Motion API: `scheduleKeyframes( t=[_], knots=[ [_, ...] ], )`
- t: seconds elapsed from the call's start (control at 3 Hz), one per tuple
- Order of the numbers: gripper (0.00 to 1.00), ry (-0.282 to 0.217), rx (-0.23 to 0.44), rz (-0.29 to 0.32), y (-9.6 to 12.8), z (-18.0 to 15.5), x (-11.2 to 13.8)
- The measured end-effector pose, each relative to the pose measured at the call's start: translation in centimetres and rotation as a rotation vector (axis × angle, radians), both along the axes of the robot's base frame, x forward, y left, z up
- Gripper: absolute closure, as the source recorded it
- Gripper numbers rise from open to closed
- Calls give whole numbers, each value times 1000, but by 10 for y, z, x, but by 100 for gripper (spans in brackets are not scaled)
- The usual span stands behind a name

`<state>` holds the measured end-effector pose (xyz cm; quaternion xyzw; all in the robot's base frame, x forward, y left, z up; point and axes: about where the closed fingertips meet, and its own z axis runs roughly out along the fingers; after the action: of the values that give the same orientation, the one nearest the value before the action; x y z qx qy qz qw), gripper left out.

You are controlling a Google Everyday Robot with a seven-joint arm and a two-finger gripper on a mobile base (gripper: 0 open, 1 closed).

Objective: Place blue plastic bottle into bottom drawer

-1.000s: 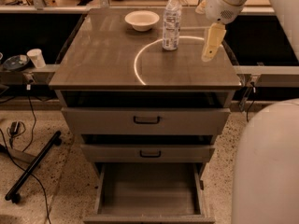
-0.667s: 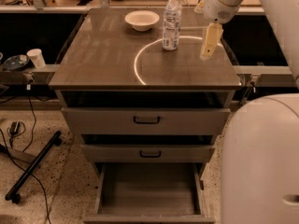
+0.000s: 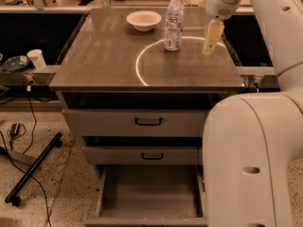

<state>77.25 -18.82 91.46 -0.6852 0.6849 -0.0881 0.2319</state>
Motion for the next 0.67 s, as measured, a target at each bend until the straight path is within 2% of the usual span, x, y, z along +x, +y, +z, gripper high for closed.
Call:
scheduleKeyframes(
  t=[0.33, 0.67],
  knots=[
    [0, -37, -47, -14, -5, -1, 21],
    [0, -37, -46, -14, -5, -1, 21]
  ],
)
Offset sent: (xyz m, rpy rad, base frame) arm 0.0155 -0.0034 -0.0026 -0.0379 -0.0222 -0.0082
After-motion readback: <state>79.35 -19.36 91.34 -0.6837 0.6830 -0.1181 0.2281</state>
